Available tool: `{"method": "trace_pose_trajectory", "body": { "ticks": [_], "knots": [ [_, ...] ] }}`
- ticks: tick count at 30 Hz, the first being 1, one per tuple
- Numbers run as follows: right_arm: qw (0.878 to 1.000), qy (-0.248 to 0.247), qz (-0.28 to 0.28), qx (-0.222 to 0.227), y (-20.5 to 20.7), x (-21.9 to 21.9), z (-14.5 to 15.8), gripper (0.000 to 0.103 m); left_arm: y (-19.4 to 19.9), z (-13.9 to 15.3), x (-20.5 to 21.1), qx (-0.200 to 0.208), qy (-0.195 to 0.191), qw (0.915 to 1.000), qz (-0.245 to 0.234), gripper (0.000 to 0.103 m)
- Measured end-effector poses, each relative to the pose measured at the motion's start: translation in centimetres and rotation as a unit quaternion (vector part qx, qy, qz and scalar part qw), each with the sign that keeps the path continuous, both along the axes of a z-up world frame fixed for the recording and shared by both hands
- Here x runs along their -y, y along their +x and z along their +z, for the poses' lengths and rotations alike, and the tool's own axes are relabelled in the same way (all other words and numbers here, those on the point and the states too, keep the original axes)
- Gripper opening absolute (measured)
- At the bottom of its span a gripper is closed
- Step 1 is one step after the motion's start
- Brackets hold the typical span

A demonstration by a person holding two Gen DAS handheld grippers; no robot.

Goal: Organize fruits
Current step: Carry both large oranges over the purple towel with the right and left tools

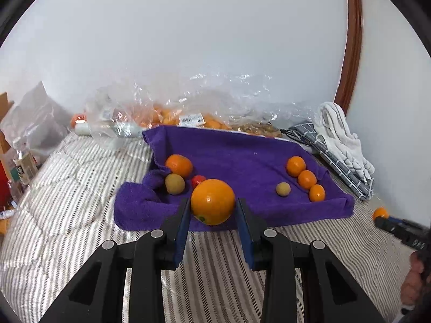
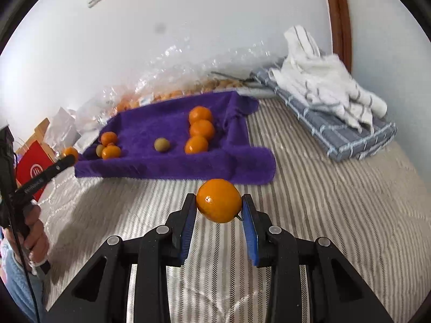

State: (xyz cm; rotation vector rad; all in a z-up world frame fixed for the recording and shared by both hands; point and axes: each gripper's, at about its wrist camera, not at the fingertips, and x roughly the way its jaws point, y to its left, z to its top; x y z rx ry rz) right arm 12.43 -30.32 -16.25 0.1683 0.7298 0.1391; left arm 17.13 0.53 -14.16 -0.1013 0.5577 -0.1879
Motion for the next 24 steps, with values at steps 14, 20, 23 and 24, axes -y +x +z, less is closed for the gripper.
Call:
{"method": "trace_pose_trajectory", "body": {
  "ticks": [14,20,23,24],
  "knots": [
    [0.998,-0.029,0.029,0.042,-0.5,-3.4,3.9,0.034,-0.9,0.7,-2.3,0.0,-0.015,0.9998,0.016,0.032],
    [0.997,-0.024,0.037,0.062,1.2,-4.3,5.8,0.034,-1.2,3.6,-4.1,0.005,0.019,0.999,0.039,0.032],
    [0.997,-0.016,0.034,0.066,2.5,-4.7,6.6,0.034,-0.5,4.7,-4.8,0.002,0.021,0.9987,0.047,0.032],
    [0.997,-0.01,0.035,0.066,3.0,-4.8,6.8,0.034,-0.2,5.2,-5.0,0.002,0.02,0.9986,0.049,0.032]
  ]
}}
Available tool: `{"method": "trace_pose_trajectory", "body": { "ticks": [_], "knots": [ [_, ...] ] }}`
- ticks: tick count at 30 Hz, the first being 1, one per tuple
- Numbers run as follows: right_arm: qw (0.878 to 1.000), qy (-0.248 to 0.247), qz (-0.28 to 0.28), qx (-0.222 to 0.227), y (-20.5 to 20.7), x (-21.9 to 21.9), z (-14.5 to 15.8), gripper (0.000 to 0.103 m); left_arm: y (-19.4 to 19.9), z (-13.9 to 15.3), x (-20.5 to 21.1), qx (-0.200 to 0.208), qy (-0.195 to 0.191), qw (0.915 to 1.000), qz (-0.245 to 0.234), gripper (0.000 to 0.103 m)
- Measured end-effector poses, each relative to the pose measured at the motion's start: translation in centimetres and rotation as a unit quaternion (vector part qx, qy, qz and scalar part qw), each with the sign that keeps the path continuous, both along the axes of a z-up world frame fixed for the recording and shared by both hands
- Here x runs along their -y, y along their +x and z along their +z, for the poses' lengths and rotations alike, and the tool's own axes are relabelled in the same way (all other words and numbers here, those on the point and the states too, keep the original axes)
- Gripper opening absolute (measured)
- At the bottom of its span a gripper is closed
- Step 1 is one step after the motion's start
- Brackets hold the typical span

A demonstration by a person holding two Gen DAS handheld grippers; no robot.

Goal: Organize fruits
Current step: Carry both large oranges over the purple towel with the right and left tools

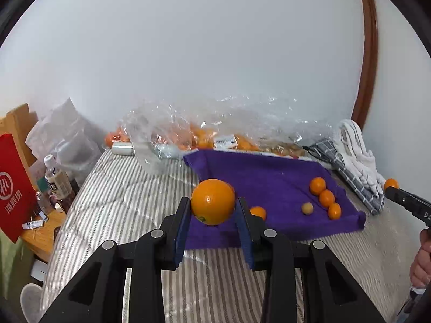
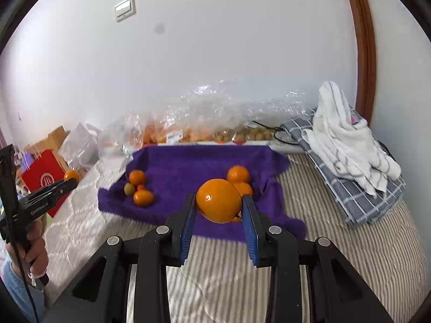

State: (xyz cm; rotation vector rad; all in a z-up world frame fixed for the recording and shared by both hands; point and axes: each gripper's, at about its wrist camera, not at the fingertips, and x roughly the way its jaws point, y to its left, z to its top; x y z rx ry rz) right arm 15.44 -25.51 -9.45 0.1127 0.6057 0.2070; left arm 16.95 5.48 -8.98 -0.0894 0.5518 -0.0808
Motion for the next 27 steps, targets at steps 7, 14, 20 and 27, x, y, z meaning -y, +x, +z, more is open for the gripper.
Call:
{"method": "trace_pose_trajectory", "body": {
  "ticks": [7,14,20,27],
  "knots": [
    [0.999,0.047,0.006,-0.01,4.5,-0.4,1.6,0.034,2.9,1.7,0.3,-0.004,-0.012,0.9999,-0.001,0.032],
    [0.998,0.053,0.019,-0.036,9.3,-1.3,0.2,0.034,6.2,1.9,1.0,-0.013,-0.016,0.9998,-0.007,0.032],
    [0.994,0.027,0.034,-0.099,14.1,-3.4,-4.3,0.034,9.2,0.5,1.2,-0.032,-0.019,0.9993,-0.006,0.032],
    [0.989,0.005,0.031,-0.145,16.4,-5.1,-8.3,0.034,11.8,-2.0,1.9,-0.059,-0.032,0.9976,-0.015,0.032]
  ]
}}
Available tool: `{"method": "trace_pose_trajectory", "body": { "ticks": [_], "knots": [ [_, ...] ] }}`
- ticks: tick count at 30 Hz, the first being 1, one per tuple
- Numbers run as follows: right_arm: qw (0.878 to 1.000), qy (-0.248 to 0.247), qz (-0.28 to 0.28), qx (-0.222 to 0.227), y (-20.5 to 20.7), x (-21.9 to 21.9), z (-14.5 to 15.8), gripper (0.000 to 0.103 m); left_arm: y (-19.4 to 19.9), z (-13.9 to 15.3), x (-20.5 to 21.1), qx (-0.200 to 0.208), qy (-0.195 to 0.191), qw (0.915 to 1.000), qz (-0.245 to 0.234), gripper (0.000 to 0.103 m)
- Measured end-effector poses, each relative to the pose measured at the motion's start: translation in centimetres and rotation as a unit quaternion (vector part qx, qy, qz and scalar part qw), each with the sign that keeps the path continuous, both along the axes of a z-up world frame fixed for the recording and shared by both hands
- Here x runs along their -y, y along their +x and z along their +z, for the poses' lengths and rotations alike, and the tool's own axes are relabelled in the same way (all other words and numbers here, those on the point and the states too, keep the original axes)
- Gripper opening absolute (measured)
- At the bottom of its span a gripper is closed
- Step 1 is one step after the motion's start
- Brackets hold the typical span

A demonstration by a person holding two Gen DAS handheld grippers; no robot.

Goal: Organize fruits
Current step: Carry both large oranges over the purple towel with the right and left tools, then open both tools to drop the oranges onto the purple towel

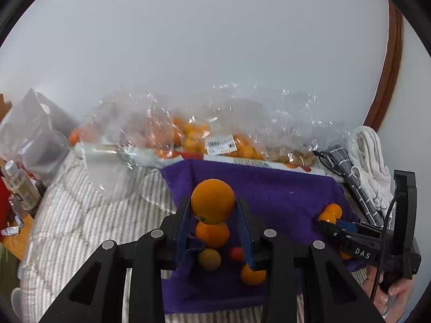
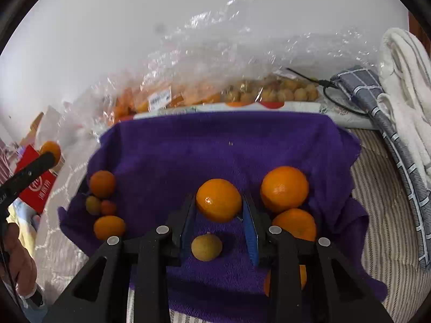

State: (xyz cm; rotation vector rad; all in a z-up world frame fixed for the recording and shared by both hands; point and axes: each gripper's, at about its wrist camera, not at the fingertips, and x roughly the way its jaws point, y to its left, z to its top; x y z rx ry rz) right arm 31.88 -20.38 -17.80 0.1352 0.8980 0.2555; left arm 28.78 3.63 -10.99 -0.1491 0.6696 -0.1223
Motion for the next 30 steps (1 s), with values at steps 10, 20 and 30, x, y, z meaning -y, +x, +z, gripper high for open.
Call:
{"method": "trace_pose_trajectory", "body": {
  "ticks": [10,20,30],
  "knots": [
    [0.999,-0.03,0.002,-0.021,0.3,-0.7,-1.8,0.034,3.0,-2.9,3.5,-0.047,0.01,0.9984,-0.03,0.032],
    [0.998,-0.043,-0.015,0.034,-2.6,1.4,0.9,0.041,4.8,-5.1,5.9,-0.093,0.02,0.9947,-0.04,0.032],
    [0.997,-0.045,-0.048,0.035,-2.3,3.1,0.5,0.041,5.0,-5.9,6.8,-0.116,0.023,0.9916,-0.053,0.032]
  ]
}}
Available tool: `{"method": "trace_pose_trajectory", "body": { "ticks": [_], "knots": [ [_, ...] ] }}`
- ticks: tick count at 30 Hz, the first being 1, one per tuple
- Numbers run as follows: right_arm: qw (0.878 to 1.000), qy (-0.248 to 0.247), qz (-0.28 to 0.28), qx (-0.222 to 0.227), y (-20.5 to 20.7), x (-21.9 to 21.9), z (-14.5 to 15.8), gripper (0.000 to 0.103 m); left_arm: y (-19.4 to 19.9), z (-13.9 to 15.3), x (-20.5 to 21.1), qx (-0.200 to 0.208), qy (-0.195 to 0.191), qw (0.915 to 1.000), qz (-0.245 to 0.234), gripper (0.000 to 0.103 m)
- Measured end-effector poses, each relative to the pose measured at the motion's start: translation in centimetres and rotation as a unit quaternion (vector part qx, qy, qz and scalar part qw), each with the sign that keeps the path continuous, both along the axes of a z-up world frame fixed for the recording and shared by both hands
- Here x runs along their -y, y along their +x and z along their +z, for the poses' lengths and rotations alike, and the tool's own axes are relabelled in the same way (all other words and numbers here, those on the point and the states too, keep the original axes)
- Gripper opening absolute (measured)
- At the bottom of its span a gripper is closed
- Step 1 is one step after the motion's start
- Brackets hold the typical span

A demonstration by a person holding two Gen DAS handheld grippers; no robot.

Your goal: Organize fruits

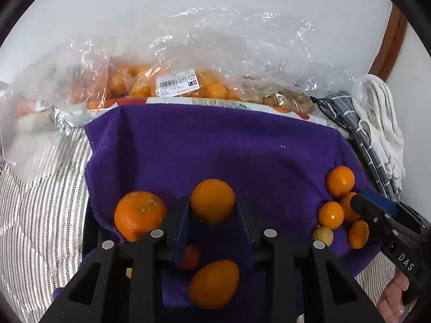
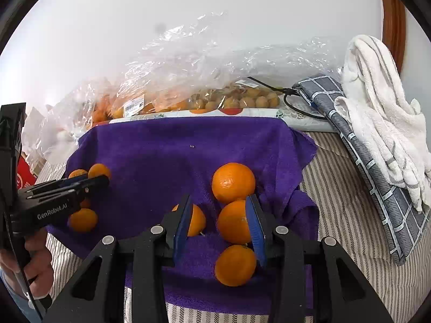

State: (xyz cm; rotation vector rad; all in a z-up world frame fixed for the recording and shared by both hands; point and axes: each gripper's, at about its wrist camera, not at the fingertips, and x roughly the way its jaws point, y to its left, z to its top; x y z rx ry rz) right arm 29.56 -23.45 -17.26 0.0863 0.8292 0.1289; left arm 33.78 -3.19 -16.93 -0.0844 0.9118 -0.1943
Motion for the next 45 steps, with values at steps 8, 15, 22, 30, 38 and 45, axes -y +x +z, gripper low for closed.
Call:
{"method": "trace_pose_trajectory", "body": {
  "ticks": [8,15,22,30,38,45],
  "knots": [
    [1.0,-0.008,0.003,0.017,-0.3,-0.3,0.6,0.041,-0.4,0.6,0.2,0.006,0.014,0.9998,0.009,0.046],
    [1.0,-0.002,0.009,0.024,-0.9,-0.1,1.5,0.041,-4.2,3.1,-1.1,0.02,-0.019,0.9995,0.018,0.05],
    [0.999,0.025,0.008,0.019,-4.0,0.7,3.4,0.041,-9.8,4.8,-2.4,0.033,-0.01,0.9991,0.025,0.057],
    [0.999,-0.012,0.003,0.034,-10.0,1.4,7.1,0.053,-15.7,8.2,-2.1,0.069,0.009,0.9965,0.045,0.067],
    [1.0,0.018,-0.008,0.024,-16.0,3.7,9.1,0.071,-22.5,11.0,-1.3,0.107,0.022,0.9929,0.047,0.083],
    [0.996,-0.005,-0.023,0.086,-21.2,4.3,11.5,0.09,-26.5,13.3,-1.4,0.149,0.056,0.9855,0.059,0.092]
  ]
}}
